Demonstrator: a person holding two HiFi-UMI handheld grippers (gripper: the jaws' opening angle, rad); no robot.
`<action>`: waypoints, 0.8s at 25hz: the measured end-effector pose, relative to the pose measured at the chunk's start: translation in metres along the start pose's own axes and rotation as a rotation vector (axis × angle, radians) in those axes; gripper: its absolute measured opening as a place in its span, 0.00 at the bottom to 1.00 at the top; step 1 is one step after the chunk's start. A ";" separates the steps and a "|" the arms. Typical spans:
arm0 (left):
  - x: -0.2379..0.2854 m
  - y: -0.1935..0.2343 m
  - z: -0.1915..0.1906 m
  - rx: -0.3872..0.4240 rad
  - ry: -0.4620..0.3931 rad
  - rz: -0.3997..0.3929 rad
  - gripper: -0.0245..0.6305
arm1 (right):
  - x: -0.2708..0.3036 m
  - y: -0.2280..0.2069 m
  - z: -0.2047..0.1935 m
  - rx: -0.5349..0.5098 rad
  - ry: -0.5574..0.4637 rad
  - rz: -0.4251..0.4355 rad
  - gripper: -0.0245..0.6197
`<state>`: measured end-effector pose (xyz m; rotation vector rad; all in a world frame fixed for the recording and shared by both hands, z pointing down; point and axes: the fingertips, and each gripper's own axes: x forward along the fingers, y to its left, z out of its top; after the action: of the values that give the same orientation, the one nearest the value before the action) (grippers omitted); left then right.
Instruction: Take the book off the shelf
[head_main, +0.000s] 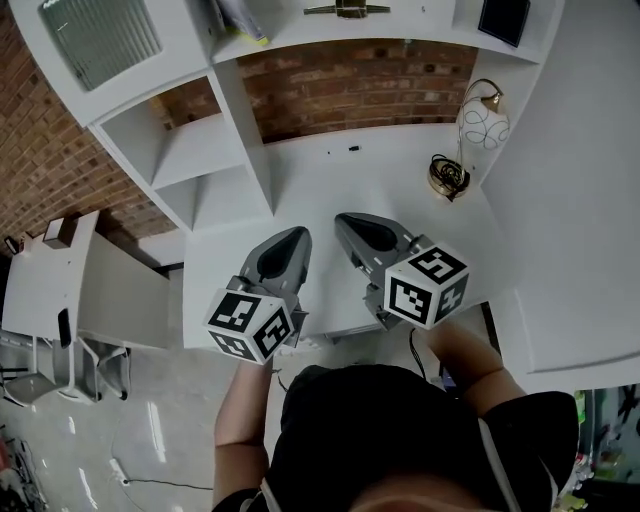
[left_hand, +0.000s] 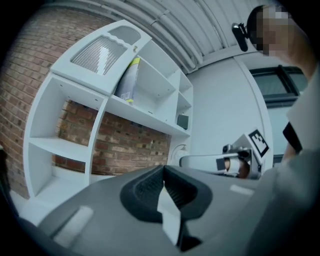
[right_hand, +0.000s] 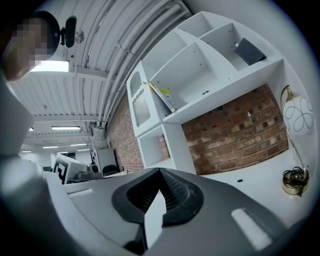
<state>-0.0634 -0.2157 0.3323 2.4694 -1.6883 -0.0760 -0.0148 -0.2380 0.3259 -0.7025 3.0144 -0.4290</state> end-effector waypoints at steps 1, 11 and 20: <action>0.001 0.000 0.003 0.008 0.001 0.006 0.05 | 0.002 0.000 0.004 -0.004 -0.004 0.010 0.04; 0.011 0.022 0.024 0.004 0.001 0.045 0.05 | 0.027 -0.007 0.022 -0.025 -0.020 0.029 0.04; 0.033 0.039 0.052 0.029 -0.023 -0.004 0.05 | 0.049 -0.004 0.059 -0.093 -0.076 0.019 0.04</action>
<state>-0.0940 -0.2656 0.2885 2.5021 -1.7054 -0.0813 -0.0528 -0.2785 0.2721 -0.6787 2.9825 -0.2561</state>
